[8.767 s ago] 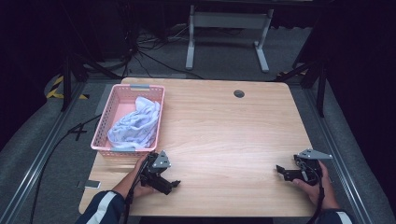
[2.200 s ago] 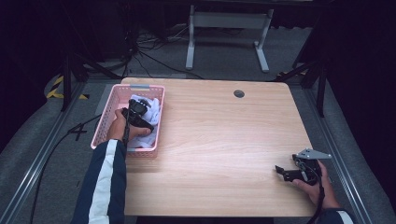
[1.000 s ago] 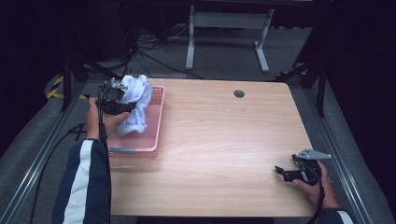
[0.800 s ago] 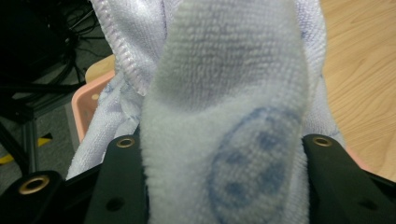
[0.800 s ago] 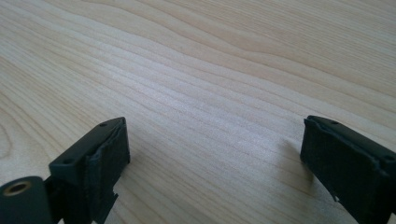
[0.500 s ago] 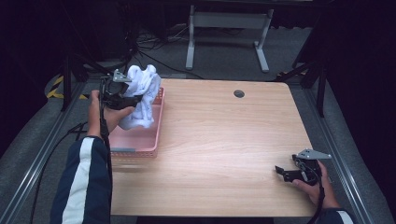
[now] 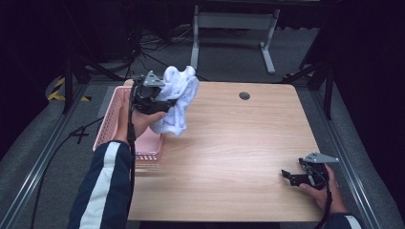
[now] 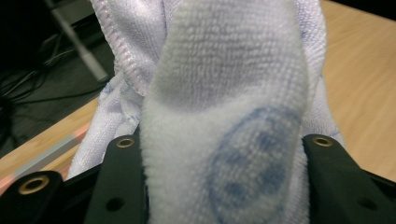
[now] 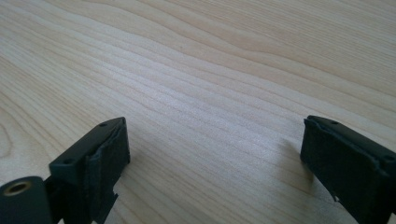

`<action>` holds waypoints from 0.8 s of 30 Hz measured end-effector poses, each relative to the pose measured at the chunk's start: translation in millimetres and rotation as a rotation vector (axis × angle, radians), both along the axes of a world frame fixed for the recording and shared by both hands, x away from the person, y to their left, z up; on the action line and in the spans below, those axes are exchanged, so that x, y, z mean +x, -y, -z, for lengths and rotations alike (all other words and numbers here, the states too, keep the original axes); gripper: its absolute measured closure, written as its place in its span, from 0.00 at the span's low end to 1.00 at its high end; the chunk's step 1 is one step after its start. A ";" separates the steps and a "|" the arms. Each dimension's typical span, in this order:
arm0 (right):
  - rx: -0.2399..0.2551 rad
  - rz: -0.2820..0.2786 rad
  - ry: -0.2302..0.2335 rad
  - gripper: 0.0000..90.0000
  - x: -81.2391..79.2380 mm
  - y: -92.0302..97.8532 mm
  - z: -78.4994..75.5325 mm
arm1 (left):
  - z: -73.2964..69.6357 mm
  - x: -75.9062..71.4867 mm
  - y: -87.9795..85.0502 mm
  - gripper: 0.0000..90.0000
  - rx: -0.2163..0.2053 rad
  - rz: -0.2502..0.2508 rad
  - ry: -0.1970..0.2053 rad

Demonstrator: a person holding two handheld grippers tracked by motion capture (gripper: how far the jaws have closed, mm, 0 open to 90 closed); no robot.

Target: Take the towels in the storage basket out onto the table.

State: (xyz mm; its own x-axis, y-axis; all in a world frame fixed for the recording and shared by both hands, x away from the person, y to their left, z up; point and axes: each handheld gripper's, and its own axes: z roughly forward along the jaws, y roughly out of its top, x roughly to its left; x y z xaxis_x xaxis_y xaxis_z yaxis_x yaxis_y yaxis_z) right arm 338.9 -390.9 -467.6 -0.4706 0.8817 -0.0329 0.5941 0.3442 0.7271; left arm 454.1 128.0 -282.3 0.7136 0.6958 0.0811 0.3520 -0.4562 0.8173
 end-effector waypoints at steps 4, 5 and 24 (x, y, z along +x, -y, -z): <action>-0.002 -0.001 0.000 0.09 0.0 0.0 0.0 | 4.2 -4.8 29.9 0.59 0.002 0.071 -0.005; -0.002 -0.001 0.002 0.09 0.1 0.1 0.0 | 6.6 -6.0 37.3 0.59 0.000 0.084 -0.013; 0.000 0.001 0.000 0.09 0.0 0.0 0.0 | 91.8 -23.4 116.8 0.56 0.088 0.318 -0.153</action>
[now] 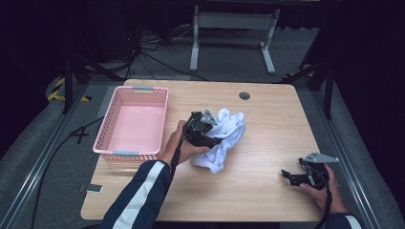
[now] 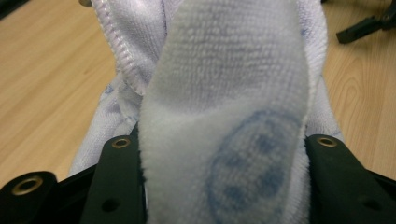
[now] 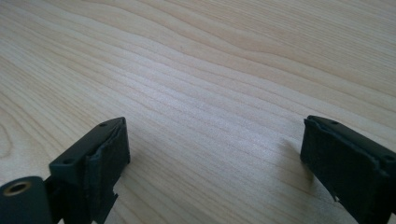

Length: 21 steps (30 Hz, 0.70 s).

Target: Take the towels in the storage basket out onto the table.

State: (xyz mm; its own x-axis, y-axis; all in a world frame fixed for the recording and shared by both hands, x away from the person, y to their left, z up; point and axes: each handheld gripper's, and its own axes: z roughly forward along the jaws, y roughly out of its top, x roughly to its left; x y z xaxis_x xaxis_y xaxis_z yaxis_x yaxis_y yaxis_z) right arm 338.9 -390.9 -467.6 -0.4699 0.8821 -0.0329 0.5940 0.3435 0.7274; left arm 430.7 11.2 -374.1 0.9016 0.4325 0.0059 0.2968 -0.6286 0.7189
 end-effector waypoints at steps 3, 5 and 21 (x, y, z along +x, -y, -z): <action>0.000 -0.001 0.000 0.09 0.0 0.0 0.0 | 8.1 -1.9 2.9 0.54 0.018 0.015 -0.013; 0.000 0.000 0.000 0.09 0.0 0.0 0.0 | 15.6 -3.8 5.0 0.51 0.042 0.015 -0.012; -0.001 -0.010 -0.012 0.12 0.2 -0.3 -1.4 | 18.3 -41.6 -17.0 0.22 -0.005 0.027 -0.005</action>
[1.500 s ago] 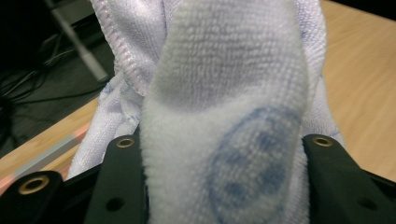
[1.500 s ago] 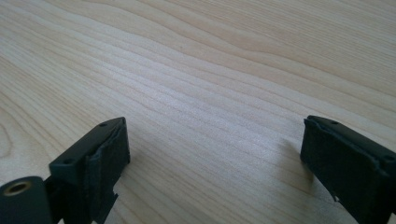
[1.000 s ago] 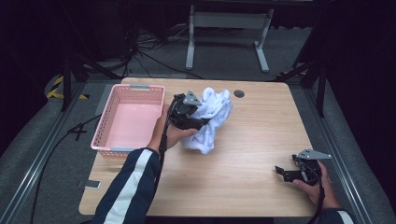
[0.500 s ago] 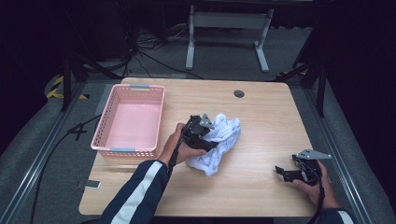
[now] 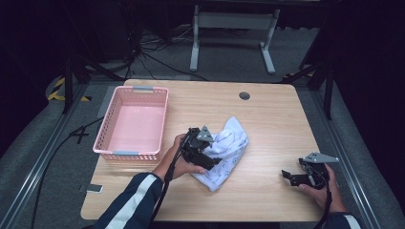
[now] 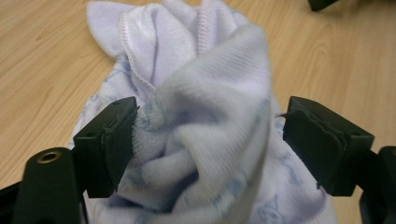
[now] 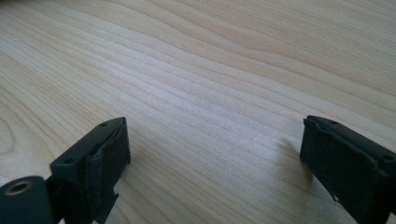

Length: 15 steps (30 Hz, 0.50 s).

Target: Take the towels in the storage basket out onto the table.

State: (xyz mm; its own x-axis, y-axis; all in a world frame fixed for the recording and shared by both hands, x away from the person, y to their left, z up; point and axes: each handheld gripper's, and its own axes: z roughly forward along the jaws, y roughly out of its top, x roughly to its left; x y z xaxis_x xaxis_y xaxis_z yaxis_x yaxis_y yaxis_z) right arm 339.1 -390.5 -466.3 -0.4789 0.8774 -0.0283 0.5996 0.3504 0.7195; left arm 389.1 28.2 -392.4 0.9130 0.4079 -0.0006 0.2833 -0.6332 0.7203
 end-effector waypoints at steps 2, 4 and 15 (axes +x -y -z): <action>0.024 -0.041 -0.001 0.22 -0.4 -4.8 -2.5 | 1.2 -8.4 -5.5 0.23 0.003 0.002 0.012; 0.040 -0.070 -0.003 0.21 -1.3 -9.5 -5.4 | 6.1 -18.5 -11.5 0.23 -0.001 -0.002 0.015; 0.067 -0.346 0.066 0.27 1.6 -96.2 -33.2 | 46.0 -31.2 -25.5 0.40 0.039 -0.047 -0.018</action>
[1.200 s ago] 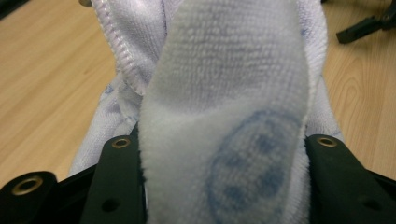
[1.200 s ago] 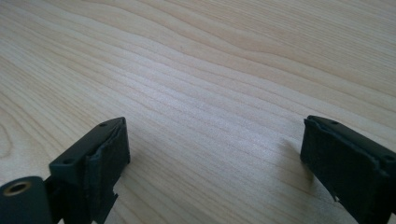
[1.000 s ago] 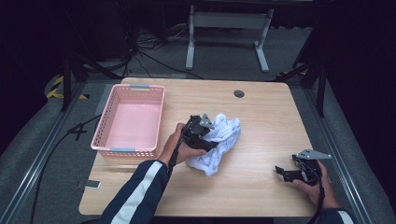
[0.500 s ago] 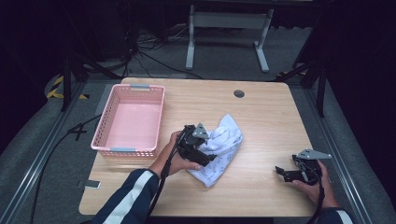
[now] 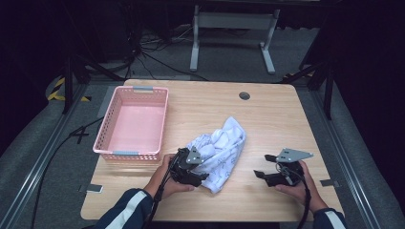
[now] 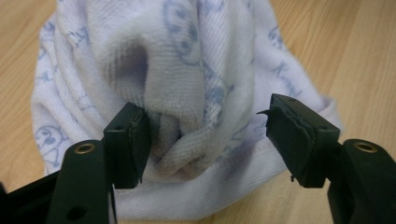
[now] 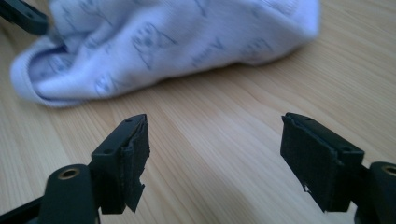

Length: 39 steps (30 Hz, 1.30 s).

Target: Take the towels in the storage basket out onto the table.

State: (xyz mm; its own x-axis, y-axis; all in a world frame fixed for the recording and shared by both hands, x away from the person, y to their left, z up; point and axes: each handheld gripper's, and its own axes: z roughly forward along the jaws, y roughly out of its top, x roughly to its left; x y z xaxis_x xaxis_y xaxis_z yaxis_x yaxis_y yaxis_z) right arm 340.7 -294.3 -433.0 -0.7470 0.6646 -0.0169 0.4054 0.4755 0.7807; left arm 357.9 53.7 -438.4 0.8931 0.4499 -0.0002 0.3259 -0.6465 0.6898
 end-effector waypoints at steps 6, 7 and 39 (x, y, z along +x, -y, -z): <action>-0.001 -0.067 -0.064 0.23 23.1 -53.2 6.4 | 13.0 -0.5 -6.3 0.46 -0.018 -0.007 -0.010; -0.005 -0.063 -0.064 0.22 26.5 -57.3 8.4 | 13.3 -2.2 -6.4 0.47 -0.002 -0.002 0.001; 0.061 -0.068 0.071 0.91 25.6 -38.3 -27.0 | -11.6 -24.7 -32.0 0.64 -0.129 -0.017 0.072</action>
State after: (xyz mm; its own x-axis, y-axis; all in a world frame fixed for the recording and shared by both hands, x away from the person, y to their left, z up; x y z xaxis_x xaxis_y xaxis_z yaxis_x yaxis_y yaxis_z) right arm 366.3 -256.1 -406.0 -0.7887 0.6140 -0.0324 0.3163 0.4505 0.8349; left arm 333.2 85.7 -426.8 0.8853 0.4651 0.0046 0.2827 -0.5459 0.7888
